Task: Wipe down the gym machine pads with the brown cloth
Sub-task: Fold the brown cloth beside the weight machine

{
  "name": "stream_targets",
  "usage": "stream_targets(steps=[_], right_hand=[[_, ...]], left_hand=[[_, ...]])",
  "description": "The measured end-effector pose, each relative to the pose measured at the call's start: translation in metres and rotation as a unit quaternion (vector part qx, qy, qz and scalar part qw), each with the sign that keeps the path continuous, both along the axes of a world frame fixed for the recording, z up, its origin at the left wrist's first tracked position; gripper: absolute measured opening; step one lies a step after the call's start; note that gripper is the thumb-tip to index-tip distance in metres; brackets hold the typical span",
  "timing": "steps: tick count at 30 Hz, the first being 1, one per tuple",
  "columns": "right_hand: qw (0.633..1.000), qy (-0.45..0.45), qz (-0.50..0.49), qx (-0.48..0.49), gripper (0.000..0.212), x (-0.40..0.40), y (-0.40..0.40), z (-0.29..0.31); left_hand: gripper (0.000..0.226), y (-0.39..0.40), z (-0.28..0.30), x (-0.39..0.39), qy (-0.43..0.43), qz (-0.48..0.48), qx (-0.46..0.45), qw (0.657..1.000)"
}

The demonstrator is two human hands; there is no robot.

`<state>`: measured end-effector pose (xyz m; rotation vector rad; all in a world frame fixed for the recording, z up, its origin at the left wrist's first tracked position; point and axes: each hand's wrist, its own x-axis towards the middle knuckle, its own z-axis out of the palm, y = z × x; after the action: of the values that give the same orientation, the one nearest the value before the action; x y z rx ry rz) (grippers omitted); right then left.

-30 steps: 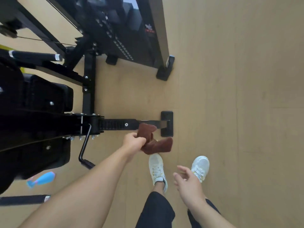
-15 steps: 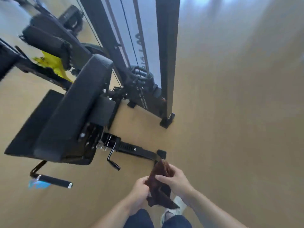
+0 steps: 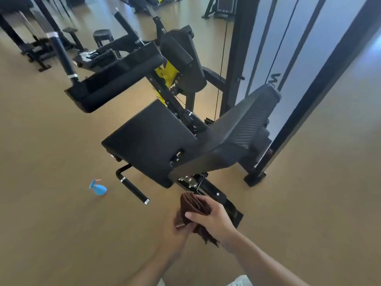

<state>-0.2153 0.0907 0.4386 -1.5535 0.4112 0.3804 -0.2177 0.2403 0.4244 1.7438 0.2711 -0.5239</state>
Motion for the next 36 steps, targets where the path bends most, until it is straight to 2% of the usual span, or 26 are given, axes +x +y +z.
stream_targets(steps=[3, 5, 8, 14, 17, 22, 27, 32, 36], right_hand=[[0.998, 0.0, 0.028, 0.061, 0.061, 0.013, 0.051, 0.008], [0.999, -0.009, 0.038, 0.031, 0.063, 0.019, 0.085, 0.008], [1.0, -0.01, 0.006, 0.011, 0.048, 0.027, 0.137, 0.008], [1.0, -0.005, -0.022, 0.02, 0.025, 0.051, 0.208, 0.02], [0.998, 0.01, -0.05, 0.041, 0.017, 0.071, 0.222, 0.022], [0.995, -0.002, -0.092, 0.039, 0.018, 0.118, 0.228, 0.012], [0.989, -0.001, -0.136, 0.064, 0.021, 0.18, 0.219, 0.001], [0.987, -0.011, -0.151, 0.059, 0.017, 0.242, 0.218, -0.001], [0.989, -0.051, -0.103, 0.096, 0.013, 0.281, 0.214, 0.009]], left_hand=[[0.02, 0.056, 0.016, 0.01, -0.01, 0.015, -0.019, 1.0], [0.019, 0.096, 0.021, 0.017, -0.012, 0.02, -0.02, 1.0], [0.025, 0.147, 0.025, 0.028, -0.013, 0.03, -0.034, 0.999], [0.016, 0.208, 0.025, 0.048, 0.025, 0.054, -0.106, 0.993], [0.027, 0.221, 0.019, 0.065, 0.006, 0.046, -0.106, 0.993], [0.018, 0.23, 0.001, 0.11, 0.024, 0.128, -0.069, 0.989], [0.034, 0.247, -0.008, 0.178, 0.025, 0.167, -0.051, 0.984], [0.021, 0.259, 0.005, 0.241, 0.008, 0.099, -0.027, 0.995], [0.051, 0.262, 0.016, 0.278, 0.056, -0.011, -0.051, 0.997]])
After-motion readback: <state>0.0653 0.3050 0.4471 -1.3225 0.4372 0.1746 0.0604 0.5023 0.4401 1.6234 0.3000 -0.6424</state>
